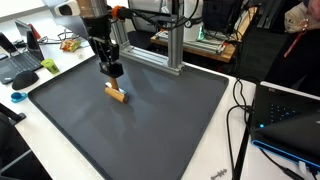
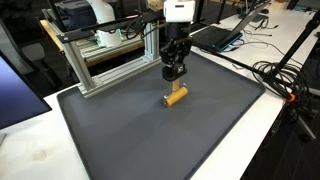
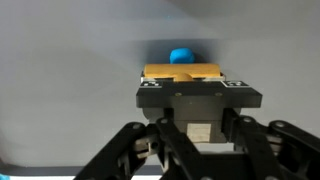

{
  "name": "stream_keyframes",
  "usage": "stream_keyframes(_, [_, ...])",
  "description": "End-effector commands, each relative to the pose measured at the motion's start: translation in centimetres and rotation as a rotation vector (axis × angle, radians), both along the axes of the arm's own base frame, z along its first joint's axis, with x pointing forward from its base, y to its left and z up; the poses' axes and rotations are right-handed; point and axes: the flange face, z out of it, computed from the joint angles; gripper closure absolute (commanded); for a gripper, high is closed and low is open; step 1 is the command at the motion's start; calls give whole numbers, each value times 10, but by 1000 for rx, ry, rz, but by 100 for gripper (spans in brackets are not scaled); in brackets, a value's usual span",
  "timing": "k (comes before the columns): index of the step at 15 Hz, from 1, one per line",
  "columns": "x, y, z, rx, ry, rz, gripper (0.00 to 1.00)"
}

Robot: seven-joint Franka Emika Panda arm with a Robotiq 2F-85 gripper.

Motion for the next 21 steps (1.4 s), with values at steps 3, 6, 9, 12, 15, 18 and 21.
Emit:
stream_keyframes(3, [-5, -5, -19, 0, 78, -15, 78])
stream_keyframes(6, [-9, -5, -18, -2, 102, -18, 78])
stream_keyframes(9, [-11, -5, -18, 1, 127, -16, 78])
stream_keyframes(12, [-12, -6, -19, 3, 151, -18, 78])
stream_keyframes(15, [-13, -6, -21, 8, 175, -15, 78])
stream_keyframes(18, [-12, -6, -23, 9, 185, -15, 78])
stream_keyframes(21, [-13, -6, -25, 10, 197, -13, 78])
